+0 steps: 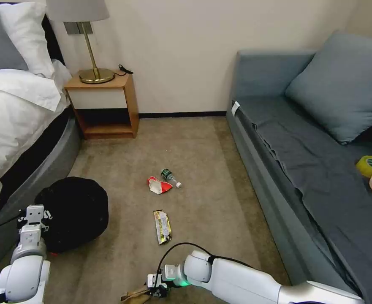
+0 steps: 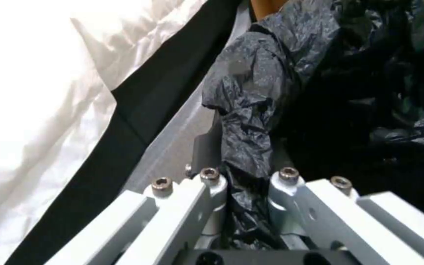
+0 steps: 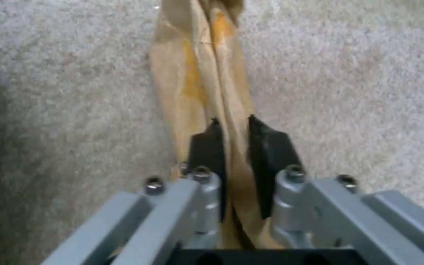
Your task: Pick up the trash bin, then pick up the garbage on the floor and place it into the trash bin.
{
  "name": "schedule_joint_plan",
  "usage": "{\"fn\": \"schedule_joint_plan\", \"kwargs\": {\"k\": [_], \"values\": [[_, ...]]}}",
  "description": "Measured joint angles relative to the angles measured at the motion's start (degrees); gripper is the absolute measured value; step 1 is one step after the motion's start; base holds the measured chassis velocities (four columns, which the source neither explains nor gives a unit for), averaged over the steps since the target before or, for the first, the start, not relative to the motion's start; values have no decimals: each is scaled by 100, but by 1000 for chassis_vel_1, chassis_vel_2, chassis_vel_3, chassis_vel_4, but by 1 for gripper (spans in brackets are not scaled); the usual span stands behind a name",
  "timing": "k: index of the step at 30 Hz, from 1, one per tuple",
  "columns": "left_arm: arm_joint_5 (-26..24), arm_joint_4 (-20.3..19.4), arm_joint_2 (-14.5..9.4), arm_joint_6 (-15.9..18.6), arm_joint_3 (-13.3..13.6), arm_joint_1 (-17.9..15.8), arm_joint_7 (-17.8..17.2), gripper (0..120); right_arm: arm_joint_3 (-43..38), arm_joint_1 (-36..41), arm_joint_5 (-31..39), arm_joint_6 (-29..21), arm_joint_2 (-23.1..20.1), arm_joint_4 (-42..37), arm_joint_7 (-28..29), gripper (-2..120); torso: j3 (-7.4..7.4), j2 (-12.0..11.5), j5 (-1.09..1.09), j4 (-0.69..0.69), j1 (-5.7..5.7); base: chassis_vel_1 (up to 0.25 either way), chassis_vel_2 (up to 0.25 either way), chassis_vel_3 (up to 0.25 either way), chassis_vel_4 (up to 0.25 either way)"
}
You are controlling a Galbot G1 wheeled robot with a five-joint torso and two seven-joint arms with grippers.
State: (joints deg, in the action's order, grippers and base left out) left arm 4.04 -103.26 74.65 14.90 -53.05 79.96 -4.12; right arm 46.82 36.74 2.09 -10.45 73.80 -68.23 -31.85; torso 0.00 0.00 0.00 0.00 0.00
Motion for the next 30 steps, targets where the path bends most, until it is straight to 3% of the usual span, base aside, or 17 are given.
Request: {"fn": "schedule_joint_plan", "kwargs": {"k": [3, 22, 30], "values": [[8, 0, 6, 2, 8, 6, 0, 4, -7, 3, -3, 21, -5, 14, -7, 0, 0, 0, 0, 0, 0, 0, 0, 0, 0], [-25, -88, -85, -4, 39, 128, -4, 4, -1071, -311, -21, 213, -133, -257, -337, 0, 0, 0, 0, 0, 0, 0, 0, 0, 0], [-48, -175, -132, 1, 43, 129, -1, 4, -1645, -899, 168, 178, 87, -437, -502, 0, 0, 0, 0, 0, 0, 0, 0, 0, 0]]}}
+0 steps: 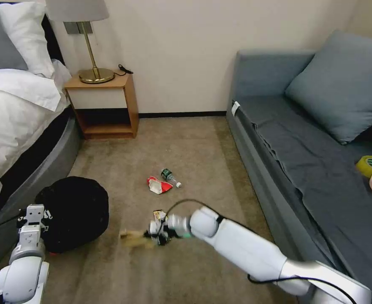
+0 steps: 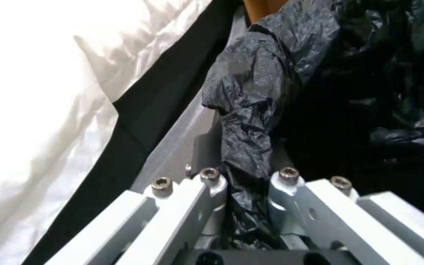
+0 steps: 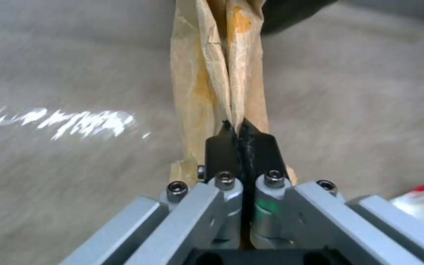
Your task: Pick up the trash bin, then pick up the garbage on the floor and place it into the trash bin.
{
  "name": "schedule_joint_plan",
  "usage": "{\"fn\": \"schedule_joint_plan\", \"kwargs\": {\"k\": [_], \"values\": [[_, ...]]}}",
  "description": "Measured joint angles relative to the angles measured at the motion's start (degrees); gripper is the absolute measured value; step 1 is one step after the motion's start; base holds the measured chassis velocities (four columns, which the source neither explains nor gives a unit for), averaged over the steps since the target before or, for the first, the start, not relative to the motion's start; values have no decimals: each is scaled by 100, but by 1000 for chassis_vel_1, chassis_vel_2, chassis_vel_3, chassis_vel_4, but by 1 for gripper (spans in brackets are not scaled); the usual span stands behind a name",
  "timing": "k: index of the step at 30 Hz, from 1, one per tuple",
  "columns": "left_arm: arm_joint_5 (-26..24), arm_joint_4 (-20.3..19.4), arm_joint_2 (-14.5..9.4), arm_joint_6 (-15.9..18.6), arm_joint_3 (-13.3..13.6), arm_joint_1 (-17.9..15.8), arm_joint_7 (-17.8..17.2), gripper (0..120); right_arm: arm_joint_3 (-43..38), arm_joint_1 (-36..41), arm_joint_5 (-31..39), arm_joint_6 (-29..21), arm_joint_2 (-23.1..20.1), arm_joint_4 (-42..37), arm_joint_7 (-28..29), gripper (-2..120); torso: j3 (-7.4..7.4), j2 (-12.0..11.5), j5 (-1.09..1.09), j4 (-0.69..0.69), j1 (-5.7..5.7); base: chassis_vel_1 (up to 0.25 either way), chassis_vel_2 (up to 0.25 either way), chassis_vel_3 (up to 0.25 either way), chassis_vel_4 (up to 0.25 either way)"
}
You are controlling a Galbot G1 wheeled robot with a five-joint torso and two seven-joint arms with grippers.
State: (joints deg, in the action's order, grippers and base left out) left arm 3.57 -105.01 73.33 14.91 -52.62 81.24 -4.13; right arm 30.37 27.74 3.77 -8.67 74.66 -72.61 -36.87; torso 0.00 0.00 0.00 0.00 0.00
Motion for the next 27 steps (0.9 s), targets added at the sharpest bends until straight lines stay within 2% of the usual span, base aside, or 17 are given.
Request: {"fn": "schedule_joint_plan", "kwargs": {"k": [10, 16, 19, 27], "values": [[3, -79, 18, 12, 68, 0, 9, 4, -342, -449, 217, -61, 245, -37, -28, 0, 0, 0, 0, 0, 0, 0, 0, 0, 0], [-22, -141, 44, 52, 158, -94, 11, 4, -344, -751, 727, -286, 533, -162, 54, 0, 0, 0, 1, 0, 0, 0, 0, 0, 0], [-97, -218, 85, 105, 252, -181, 17, 4, -178, -929, 1113, -416, 824, -95, 189, 0, 0, 0, 1, 0, 0, 0, 0, 0, 0], [-483, -361, 106, 130, 370, -263, 85, 4, -76, -1041, 1283, -383, 1415, 480, 336, 0, 0, 0, 1, -1, 0, 0, 0, 0, 0]]}}
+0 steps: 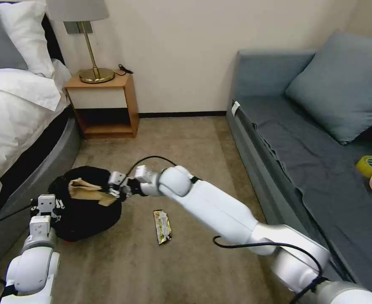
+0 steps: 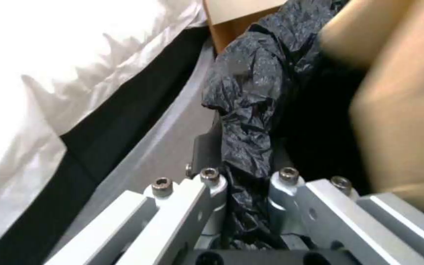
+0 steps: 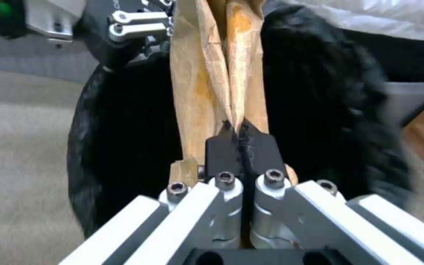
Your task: Pick up the trash bin, then pick up the garbage on the floor and place it into the trash bin.
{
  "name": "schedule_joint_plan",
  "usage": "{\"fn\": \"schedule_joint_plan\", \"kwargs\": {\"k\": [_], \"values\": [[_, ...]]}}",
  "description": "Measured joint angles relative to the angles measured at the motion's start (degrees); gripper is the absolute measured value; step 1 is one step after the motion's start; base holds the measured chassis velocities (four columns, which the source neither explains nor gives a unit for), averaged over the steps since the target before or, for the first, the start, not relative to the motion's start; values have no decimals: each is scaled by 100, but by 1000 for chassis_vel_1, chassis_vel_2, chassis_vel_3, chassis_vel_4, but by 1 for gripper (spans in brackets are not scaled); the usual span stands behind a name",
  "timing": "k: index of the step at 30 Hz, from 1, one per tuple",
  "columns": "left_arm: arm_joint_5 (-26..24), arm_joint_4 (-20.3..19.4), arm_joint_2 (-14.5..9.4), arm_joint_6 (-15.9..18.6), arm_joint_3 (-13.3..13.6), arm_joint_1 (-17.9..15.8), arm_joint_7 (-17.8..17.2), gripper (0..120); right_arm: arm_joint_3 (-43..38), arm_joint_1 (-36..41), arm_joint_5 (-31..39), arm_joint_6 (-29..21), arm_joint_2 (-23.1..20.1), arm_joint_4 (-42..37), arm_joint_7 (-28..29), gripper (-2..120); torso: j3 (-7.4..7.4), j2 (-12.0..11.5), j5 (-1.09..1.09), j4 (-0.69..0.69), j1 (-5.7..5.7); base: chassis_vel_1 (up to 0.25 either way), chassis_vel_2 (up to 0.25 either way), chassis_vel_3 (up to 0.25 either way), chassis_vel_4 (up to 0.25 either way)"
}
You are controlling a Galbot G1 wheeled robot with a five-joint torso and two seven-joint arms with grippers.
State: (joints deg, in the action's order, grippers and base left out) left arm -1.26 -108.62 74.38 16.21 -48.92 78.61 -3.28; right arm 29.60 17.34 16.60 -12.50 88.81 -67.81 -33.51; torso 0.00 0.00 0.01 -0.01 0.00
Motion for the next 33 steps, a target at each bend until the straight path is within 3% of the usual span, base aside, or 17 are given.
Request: {"fn": "schedule_joint_plan", "kwargs": {"k": [9, 24, 33], "values": [[-364, -235, -12, 87, 19, 134, 44, 4, -21, 117, -65, 305, 336, 804, 476, 1, 0, 0, -1, -1, 0, 0, 0, 0, 0], [-282, -218, -23, 91, -47, 216, 16, 4, 28, 344, -288, 377, 297, 599, 646, 54, 0, 0, -1, 0, 0, 0, 0, 0, 0], [-479, -20, -223, 65, -297, 203, 18, 4, -381, 478, -459, 401, -175, 498, 641, 90, 0, 0, -2, 1, 0, 0, 0, 0, 0]]}}
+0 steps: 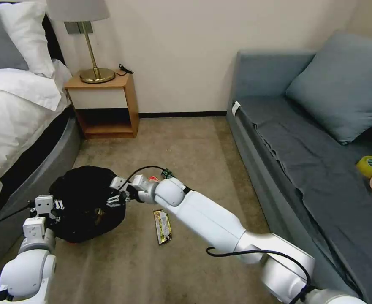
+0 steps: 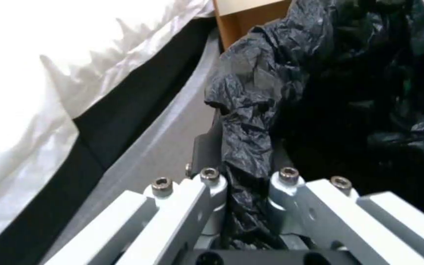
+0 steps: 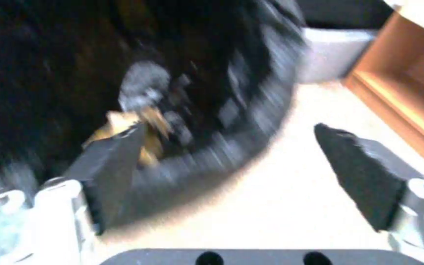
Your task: Pick up the trash bin, then pick up the garbage on the floor and place it into the trash bin.
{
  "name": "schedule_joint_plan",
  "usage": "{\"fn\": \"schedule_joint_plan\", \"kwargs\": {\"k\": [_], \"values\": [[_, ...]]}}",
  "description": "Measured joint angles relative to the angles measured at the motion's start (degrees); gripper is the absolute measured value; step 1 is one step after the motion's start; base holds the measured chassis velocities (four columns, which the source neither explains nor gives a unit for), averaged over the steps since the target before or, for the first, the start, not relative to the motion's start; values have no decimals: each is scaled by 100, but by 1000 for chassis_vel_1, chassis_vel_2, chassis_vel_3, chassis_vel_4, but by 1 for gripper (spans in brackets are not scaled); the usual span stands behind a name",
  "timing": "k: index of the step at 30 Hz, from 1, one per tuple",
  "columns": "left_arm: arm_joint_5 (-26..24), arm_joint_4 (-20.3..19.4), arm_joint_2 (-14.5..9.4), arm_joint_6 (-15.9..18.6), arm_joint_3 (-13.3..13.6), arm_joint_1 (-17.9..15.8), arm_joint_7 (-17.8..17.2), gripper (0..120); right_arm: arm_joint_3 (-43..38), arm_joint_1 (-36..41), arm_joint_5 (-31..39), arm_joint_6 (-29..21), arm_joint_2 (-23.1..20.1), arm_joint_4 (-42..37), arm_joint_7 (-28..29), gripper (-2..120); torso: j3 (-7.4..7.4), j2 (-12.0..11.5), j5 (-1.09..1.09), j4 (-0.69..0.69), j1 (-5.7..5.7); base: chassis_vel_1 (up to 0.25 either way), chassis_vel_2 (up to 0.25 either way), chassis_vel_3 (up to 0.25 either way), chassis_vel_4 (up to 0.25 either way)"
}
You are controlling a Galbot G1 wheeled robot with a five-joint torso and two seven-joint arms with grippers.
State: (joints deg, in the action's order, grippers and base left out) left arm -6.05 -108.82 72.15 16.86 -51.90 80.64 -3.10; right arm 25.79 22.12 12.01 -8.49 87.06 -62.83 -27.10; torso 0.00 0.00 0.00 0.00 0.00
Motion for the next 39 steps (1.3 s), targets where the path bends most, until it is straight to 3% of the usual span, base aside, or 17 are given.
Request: {"fn": "schedule_joint_plan", "kwargs": {"k": [4, 13, 28, 39], "values": [[-68, 117, -98, -8, -66, -55, -1, 4, -166, 165, -224, 59, -203, 193, 20, 99, 0, 0, 0, 0, 0, 0, 0, 0, 0], [-110, 406, -211, -28, -71, -238, -14, 4, -377, 597, -642, 122, -406, 847, 124, 100, 0, 0, 0, 1, 0, 0, 0, 0, 0], [-130, 476, -262, -83, -97, -265, -17, 4, -469, 999, -1289, 287, -190, 1822, 125, 100, 0, 0, 1, 0, 0, 0, 0, 0, 0], [-54, 364, -88, -98, -24, -258, -21, 4, -448, 1118, -1584, 419, -80, 2177, 178, 100, 0, 0, 1, 0, 0, 0, 0, 0, 0]]}}
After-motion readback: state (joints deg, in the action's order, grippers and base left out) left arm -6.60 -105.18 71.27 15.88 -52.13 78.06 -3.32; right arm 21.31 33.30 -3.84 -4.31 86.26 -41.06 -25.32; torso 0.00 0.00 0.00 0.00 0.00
